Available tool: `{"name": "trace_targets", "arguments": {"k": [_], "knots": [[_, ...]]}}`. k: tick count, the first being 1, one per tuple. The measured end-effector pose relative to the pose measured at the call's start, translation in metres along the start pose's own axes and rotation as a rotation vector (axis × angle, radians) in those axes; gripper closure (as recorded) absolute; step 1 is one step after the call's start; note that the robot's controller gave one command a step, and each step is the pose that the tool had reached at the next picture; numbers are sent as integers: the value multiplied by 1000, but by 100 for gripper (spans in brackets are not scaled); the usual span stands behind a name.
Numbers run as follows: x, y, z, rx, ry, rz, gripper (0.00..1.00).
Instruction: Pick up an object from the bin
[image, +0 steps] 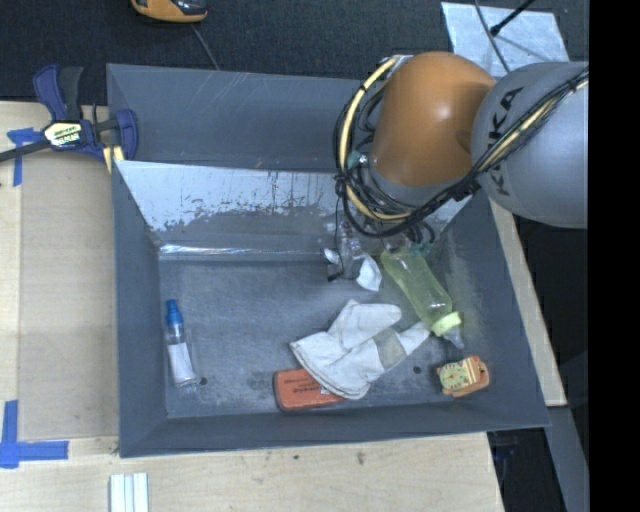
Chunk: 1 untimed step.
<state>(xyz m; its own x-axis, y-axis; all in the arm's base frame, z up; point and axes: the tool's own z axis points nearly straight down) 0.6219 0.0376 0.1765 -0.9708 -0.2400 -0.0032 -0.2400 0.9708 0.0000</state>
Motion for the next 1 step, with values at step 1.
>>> {"name": "trace_targets", "arguments": {"k": [1], "knots": [[9,-14,-49,-1,6,-3,100]]}}
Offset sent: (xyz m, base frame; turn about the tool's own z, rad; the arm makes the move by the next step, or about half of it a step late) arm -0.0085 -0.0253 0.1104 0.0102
